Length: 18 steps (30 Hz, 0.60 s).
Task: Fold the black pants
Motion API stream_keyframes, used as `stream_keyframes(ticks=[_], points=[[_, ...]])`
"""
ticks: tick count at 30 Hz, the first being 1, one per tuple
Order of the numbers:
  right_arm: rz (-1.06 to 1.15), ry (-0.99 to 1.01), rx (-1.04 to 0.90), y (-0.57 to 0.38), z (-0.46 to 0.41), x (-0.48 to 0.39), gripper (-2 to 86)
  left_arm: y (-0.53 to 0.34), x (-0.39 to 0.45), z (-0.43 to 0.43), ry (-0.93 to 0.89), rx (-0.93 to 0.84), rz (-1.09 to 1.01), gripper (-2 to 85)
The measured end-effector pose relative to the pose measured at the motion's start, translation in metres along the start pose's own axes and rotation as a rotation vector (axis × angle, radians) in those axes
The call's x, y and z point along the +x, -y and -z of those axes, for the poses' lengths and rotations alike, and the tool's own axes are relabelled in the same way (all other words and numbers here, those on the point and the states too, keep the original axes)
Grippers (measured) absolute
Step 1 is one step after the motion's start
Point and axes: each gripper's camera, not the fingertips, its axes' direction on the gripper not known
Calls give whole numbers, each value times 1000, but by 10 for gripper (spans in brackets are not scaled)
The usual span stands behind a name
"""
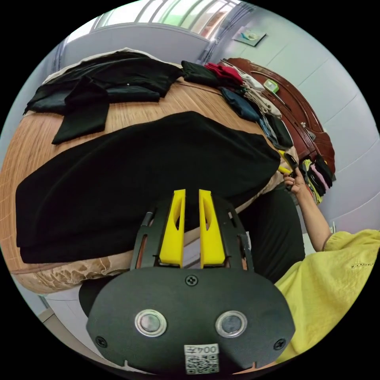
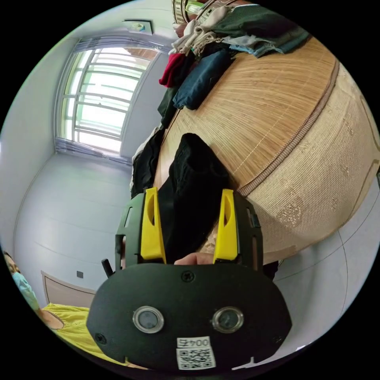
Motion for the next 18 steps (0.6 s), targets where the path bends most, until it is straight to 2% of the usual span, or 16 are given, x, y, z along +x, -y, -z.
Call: stream_keyframes(ticks=[5, 9, 11, 18], points=[[-46, -93, -73, 34, -5, -35, 110, 10, -18, -64, 95, 84, 6, 63], [138, -272, -112, 66, -14, -109, 98, 21, -43, -118, 160, 78, 63, 68], [229, -427, -137, 98, -20, -155, 91, 25, -60, -156, 172, 58, 102, 70], [153, -488, -50, 177, 9, -179, 93, 24, -67, -270, 144, 8, 88, 66]])
